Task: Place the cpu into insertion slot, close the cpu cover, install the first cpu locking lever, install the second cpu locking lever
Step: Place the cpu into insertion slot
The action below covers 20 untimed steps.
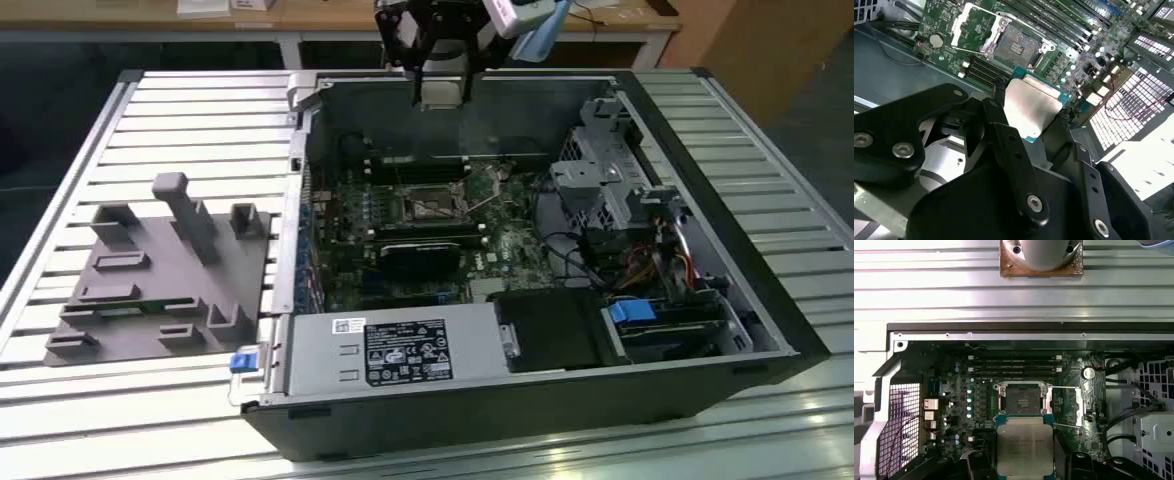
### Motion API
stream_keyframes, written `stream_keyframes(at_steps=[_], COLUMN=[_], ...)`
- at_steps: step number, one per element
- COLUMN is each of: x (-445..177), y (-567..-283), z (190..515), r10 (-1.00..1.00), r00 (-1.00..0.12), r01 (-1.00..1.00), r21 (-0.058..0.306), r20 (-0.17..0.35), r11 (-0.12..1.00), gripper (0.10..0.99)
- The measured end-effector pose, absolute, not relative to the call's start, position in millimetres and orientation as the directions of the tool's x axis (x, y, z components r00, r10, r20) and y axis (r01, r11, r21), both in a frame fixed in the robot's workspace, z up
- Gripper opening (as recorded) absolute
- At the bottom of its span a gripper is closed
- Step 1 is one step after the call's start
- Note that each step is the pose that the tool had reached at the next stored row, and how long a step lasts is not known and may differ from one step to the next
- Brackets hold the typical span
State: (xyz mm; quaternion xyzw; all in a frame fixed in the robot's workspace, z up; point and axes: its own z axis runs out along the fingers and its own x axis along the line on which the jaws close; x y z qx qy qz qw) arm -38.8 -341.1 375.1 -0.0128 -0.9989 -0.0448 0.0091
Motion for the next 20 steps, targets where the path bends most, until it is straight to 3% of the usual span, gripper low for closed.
stream_keyframes(at_steps=[20], x=[-38.8], y=[-341.1], z=[364.9], r10=[0.025], r00=[-1.000], r01=[0.026], r21=[0.089], r20=[0.019], r11=[0.996], gripper=[0.541])
